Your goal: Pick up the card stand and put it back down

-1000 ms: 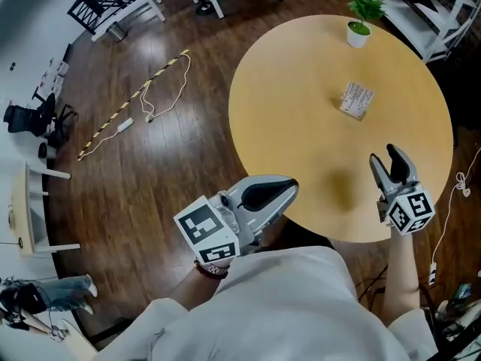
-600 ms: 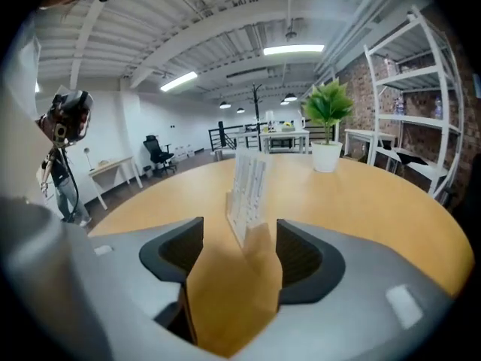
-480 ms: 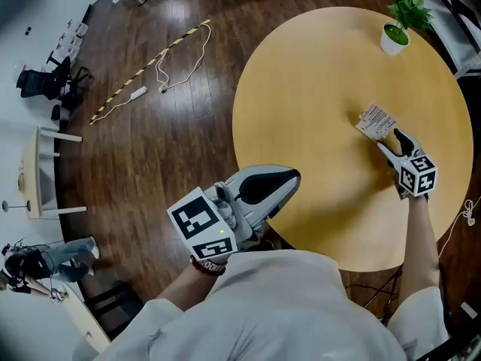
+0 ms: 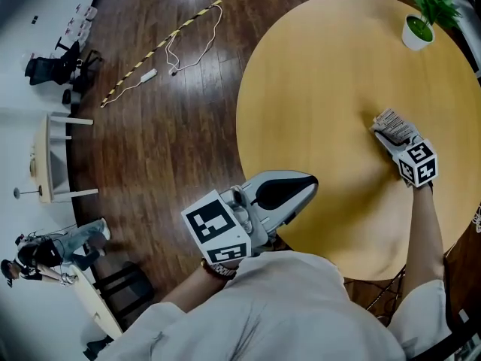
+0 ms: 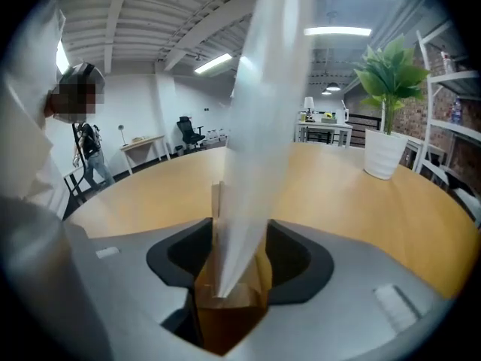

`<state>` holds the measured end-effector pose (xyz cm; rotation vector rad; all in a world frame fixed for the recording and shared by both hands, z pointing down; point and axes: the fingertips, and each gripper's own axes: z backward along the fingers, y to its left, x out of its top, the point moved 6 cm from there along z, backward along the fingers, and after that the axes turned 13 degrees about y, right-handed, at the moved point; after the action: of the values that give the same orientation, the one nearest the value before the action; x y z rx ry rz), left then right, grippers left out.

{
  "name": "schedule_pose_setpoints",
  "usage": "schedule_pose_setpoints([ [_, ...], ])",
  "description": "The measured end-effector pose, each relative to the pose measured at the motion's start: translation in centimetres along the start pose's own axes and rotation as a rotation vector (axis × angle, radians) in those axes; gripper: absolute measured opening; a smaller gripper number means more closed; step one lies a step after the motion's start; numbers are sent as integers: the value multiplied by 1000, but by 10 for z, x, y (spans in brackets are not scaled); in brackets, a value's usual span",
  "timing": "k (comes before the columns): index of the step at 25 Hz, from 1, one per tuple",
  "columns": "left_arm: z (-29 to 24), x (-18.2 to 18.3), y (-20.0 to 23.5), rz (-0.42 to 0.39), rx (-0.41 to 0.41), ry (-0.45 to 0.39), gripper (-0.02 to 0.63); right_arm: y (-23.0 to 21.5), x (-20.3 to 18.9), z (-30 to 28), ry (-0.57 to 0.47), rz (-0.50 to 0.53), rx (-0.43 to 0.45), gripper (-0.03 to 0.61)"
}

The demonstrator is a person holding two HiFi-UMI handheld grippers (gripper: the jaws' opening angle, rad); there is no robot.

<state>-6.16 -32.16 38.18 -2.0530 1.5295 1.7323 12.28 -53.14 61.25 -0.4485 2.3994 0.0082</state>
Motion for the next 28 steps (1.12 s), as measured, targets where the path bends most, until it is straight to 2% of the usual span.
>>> schedule_pose_setpoints([
  [2, 4, -2, 3, 11, 13, 2, -17, 5, -2, -2, 8, 48, -18, 143],
  [3, 7, -3, 3, 13, 19, 4, -17, 9, -1, -2, 6, 56, -18, 123],
  [7, 9, -1, 3, 13, 24, 15, -17, 12, 1, 5, -30, 1, 11, 110],
  [10, 5, 0, 0, 4, 12, 15, -17, 11, 2, 24, -74, -45, -1, 106],
  [15, 21, 1, -11, -72, 14, 28, -17, 48, 16, 77, -172, -61, -34, 106],
  [18, 32, -1, -20, -117, -1, 16, -17, 87, 23, 117, -250, -100, -40, 106],
  [24, 68, -32, -34, -188, -73, -22, -17, 185, 31, 167, -447, -301, -42, 106],
  [26, 88, -45, -49, -218, -104, -19, -17, 226, 39, 184, -485, -322, -51, 106],
  [28, 121, -62, -81, -234, -142, -26, -17, 288, 44, 214, -507, -317, -81, 106],
])
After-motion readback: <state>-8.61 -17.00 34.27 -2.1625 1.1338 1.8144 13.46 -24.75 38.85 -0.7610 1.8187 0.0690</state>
